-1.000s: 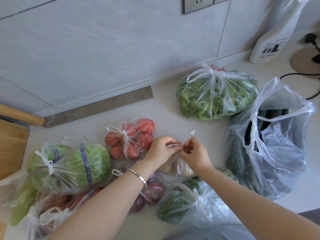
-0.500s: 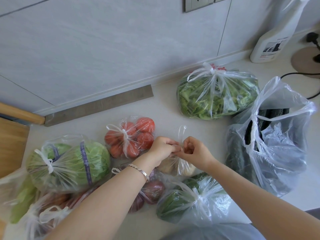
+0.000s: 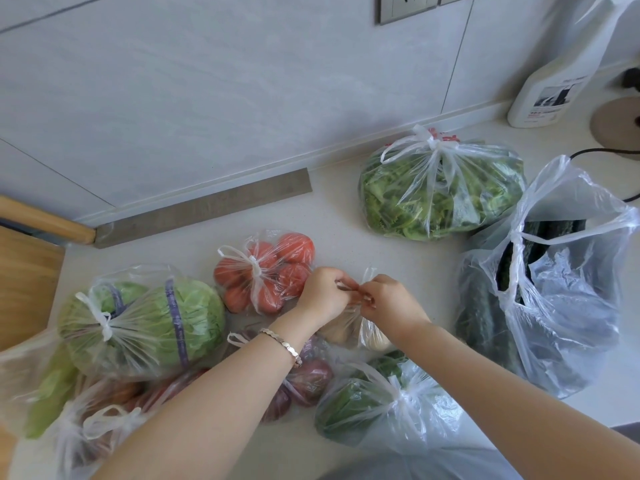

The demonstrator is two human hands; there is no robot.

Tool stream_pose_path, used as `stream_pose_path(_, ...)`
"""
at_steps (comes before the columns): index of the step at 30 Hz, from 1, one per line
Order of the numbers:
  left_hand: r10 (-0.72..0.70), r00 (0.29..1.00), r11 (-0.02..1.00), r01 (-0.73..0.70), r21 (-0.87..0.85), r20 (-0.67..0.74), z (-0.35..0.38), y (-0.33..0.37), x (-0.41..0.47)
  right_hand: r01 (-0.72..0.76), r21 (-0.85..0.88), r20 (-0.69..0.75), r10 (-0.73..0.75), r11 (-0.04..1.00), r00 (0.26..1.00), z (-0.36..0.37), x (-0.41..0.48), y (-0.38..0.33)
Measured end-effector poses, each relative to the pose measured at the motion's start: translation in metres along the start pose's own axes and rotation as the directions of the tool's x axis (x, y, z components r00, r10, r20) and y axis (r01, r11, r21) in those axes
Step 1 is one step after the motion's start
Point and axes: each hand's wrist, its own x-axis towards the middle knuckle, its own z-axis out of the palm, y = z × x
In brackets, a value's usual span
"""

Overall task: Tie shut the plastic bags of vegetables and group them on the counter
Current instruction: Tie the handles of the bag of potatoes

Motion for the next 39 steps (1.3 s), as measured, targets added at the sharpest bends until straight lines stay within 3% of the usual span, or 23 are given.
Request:
stream_pose_path(6,0.122,0.990,0.992,-0.119,0.038,-0.075,0.007,-0.005,-0.010,-0.075,0.109,-0.015,0.077,0.991,0.997,-0.007,0.003,0.001)
stream_pose_path(14,0.258,0.966,0.953,-0.250,0.171,-0.026,0.005,-0.010,-0.015,-0.056,0.271,-0.059,0.074,0.961,0.995,-0.012,-0.006,0.005)
stream_pose_path(17,0.255,0.966,0.954,-0.245,0.171,-0.038,0.004,-0.013,-0.014,-0.093,0.463,-0.081,0.146,0.881,0.986,-0.010,-0.009,0.006)
stream_pose_path(21,0.268,0.963,0.949,-0.259,0.181,-0.027,0.004,-0.017,-0.013,-0.232,0.700,0.106,0.223,0.675,0.969,-0.016,-0.007,0.012)
stream_pose_path(25,0.267,0.962,0.956,-0.256,0.146,-0.063,0.009,-0.021,-0.010,-0.374,0.768,0.305,0.218,0.520,0.927,-0.023,-0.002,0.017)
stream_pose_path(28,0.149,0.982,0.989,-0.150,-0.004,-0.116,0.015,-0.023,-0.009,-0.441,0.803,0.391,0.204,0.400,0.897,-0.019,-0.004,0.020)
stream_pose_path(29,0.083,0.990,0.992,-0.093,-0.086,-0.112,0.016,-0.023,-0.008,-0.430,0.797,0.380,0.202,0.424,0.903,-0.018,-0.006,0.020)
stream_pose_path(31,0.000,0.998,0.979,-0.013,-0.204,-0.067,0.017,-0.022,-0.009,-0.363,0.741,0.293,0.214,0.565,0.932,-0.014,-0.008,0.015)
stream_pose_path(36,-0.092,0.995,0.931,0.094,-0.352,0.024,0.017,-0.020,-0.011,-0.131,0.468,-0.012,0.154,0.874,0.988,-0.005,-0.011,0.008)
stream_pose_path(39,-0.124,0.992,0.880,0.127,-0.457,0.038,0.017,-0.021,-0.011,-0.005,0.310,-0.134,0.049,0.951,0.990,-0.003,-0.013,0.009)
